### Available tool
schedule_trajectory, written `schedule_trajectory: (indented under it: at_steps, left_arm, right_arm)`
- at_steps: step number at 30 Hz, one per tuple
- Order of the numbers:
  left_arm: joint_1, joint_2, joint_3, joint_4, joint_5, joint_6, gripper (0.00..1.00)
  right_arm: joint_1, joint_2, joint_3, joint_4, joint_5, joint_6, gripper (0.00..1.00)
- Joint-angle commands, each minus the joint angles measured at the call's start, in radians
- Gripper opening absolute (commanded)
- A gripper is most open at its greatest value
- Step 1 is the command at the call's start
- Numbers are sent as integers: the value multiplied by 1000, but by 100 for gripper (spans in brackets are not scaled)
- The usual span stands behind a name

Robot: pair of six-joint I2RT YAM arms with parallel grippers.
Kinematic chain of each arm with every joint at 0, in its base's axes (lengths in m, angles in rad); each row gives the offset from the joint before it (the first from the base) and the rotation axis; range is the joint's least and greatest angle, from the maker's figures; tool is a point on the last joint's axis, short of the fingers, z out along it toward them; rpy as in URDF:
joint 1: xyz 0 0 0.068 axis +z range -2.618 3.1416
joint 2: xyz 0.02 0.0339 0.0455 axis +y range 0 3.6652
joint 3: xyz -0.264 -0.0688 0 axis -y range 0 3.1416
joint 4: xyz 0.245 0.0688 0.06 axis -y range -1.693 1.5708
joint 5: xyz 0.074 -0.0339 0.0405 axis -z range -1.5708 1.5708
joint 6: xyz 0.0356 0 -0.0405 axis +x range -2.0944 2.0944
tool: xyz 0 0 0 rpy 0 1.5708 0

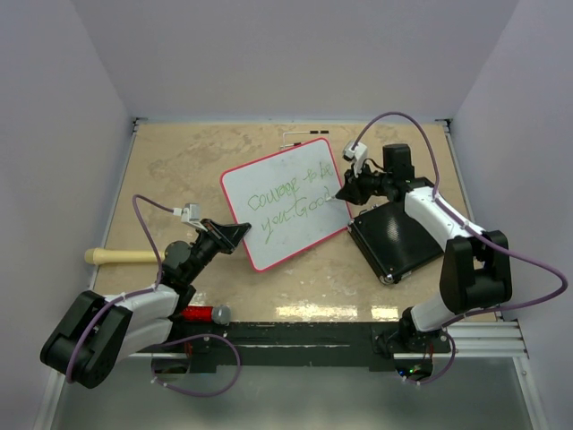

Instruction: Write a sentence on the whiteboard

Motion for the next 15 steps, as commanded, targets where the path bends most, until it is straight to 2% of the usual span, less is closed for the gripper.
schedule_trajectory:
  at_steps: [1, 8, 15]
  left_arm:
    - [-15, 9, -51, -12, 108, 96, 0]
    - [-15, 6, -51, -11, 112, 95, 0]
    - [-15, -3, -51, -17, 111, 98, 0]
  right_arm:
    - [8, -13, 7, -60, 6, -54, 0]
    - [5, -28, 4, -38, 98, -39, 0]
    - [5, -20, 36, 15, 102, 7, 0]
